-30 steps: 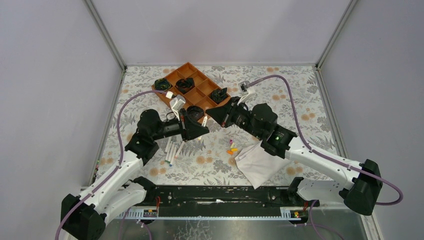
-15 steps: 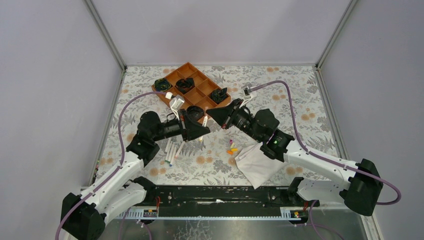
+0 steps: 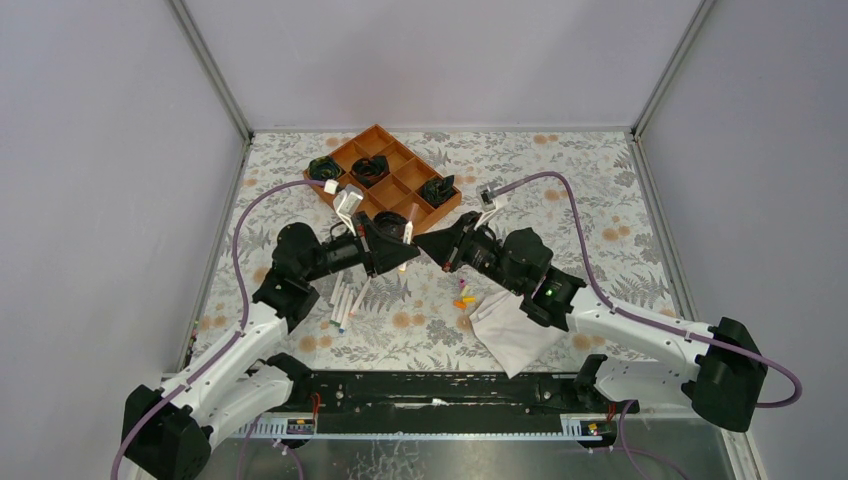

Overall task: Insert the pens into the pen caps
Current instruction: Insert the pen cap onto the pen.

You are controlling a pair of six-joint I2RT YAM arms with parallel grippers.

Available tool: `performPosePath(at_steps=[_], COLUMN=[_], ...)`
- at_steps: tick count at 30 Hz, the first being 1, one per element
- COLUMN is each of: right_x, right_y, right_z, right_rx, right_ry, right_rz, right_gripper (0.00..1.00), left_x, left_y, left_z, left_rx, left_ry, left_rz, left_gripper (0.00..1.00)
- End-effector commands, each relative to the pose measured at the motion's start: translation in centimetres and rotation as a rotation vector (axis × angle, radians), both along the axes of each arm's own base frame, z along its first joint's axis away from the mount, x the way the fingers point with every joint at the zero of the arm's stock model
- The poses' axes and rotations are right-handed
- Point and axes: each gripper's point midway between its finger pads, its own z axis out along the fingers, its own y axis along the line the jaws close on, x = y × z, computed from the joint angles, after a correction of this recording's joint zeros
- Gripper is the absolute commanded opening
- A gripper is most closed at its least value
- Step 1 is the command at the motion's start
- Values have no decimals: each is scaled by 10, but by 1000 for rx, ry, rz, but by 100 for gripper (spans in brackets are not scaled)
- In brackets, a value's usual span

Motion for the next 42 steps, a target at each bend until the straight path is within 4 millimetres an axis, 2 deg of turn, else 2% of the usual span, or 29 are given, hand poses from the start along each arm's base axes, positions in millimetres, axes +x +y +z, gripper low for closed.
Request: performPosePath(at_steps=[1,5,6,8,13,16,19,23,26,34,37,42], right_x=[-3,-5,-6,-8,-14,-18,-17,-18,-20,-14,-4,9], right_y=[0,-4,-6,-10,-31,-43,-53,-62,-61,-40,-36,-26], right_z=[26,30,32,35,36,39,40,59,77,116,121,124], right_rx=[55,60,58,52,25,-26,-107,-159,-179,-172,-166,-113], right_ry=[-49,-52,-57,-64,-68,-81,-76,-100,-112,-116,-89,-41], right_rz=[8,0,1,-4,-38,-50,-76,-92,-66,28,36,90], right_gripper=[0,0,3,15,52,70,81,92,97,98,97,90], left_x=[-1,-2,-2,-1,-1,-2,-3,-6,-9,-11,-12,-16], left_y=[-1,1,1,1,2,4,6,9,10,13,14,13], left_z=[21,19,19,19,22,22,20,18,18,17,17,18], left_rx=[-37,-29,-28,-26,-2,24,52,80,93,101,101,96], left_ry=[-88,-88,-87,-89,-105,-124,-152,-186,-209,-223,-227,-233], left_rz=[-8,-2,0,5,2,5,11,7,-1,12,9,-5], left_gripper=[0,0,0,0,0,0,0,0,0,0,0,0])
